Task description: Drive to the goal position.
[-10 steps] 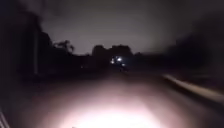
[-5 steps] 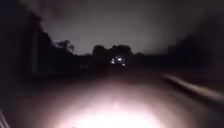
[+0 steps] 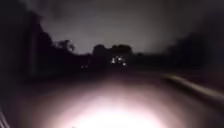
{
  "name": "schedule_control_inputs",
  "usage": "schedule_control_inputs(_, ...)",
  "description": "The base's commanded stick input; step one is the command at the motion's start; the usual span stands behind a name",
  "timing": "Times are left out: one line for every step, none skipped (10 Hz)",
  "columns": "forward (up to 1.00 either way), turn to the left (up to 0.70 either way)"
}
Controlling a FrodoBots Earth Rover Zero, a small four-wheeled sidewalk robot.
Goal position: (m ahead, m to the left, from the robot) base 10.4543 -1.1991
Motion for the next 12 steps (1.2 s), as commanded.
schedule_control_inputs(0.7, -0.35)
schedule_control_inputs(0.7, -0.35)
schedule_control_inputs(0.7, -0.35)
schedule_control_inputs(0.7, -0.35)
schedule_control_inputs(0.7, -0.35)
schedule_control_inputs(0.7, -0.35)
schedule_control_inputs(0.7, -0.35)
schedule_control_inputs(0.7, -0.16)
schedule_control_inputs(0.7, 0.0)
schedule_control_inputs(0.7, 0.0)
schedule_control_inputs(0.7, 0.0)
schedule_control_inputs(0.7, 0.0)
